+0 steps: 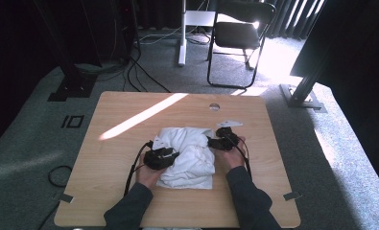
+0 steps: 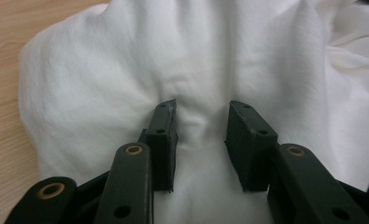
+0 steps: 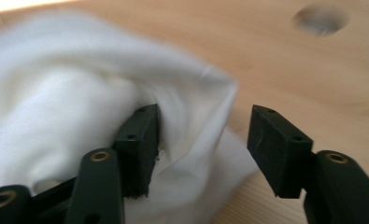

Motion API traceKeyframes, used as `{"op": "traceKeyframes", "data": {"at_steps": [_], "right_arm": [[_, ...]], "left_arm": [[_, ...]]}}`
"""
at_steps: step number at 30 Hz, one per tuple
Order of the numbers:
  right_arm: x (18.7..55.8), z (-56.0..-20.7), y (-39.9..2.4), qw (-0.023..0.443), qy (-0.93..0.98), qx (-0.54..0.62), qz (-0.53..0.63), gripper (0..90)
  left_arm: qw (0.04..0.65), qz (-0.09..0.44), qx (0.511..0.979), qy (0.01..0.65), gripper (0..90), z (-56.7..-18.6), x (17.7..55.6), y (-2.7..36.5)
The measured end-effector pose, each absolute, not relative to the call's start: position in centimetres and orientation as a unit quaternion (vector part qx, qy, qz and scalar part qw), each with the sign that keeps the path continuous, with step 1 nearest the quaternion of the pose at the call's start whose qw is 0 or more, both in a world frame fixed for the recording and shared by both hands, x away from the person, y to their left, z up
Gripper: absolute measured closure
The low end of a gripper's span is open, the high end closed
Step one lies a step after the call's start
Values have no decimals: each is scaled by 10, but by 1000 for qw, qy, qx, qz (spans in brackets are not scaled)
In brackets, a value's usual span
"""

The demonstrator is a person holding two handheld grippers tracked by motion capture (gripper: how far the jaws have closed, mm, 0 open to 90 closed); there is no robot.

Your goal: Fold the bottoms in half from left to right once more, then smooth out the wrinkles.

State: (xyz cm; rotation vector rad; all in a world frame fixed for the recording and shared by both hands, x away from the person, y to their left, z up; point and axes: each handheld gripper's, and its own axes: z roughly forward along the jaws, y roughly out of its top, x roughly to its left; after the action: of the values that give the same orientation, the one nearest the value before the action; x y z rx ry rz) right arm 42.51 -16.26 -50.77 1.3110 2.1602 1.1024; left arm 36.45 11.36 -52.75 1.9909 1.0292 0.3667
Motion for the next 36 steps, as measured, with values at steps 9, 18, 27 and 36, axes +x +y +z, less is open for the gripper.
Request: {"op": "traceKeyframes", "data": {"at_steps": [9,18,27,36], "right_arm": [[351,-464,-163,229,768,377,464,529],[366,-491,-121,211,824,345,396,551],[364,-493,-137,210,813,384,384,881],[318,-487,-196,215,771,439,408,714]], "left_arm": [[405,188,795,410,675,-532,363,106],[397,206,785,429,684,-532,384,96],[393,216,779,438,701,-532,386,97],[395,219,775,443,702,-533,388,96]]}}
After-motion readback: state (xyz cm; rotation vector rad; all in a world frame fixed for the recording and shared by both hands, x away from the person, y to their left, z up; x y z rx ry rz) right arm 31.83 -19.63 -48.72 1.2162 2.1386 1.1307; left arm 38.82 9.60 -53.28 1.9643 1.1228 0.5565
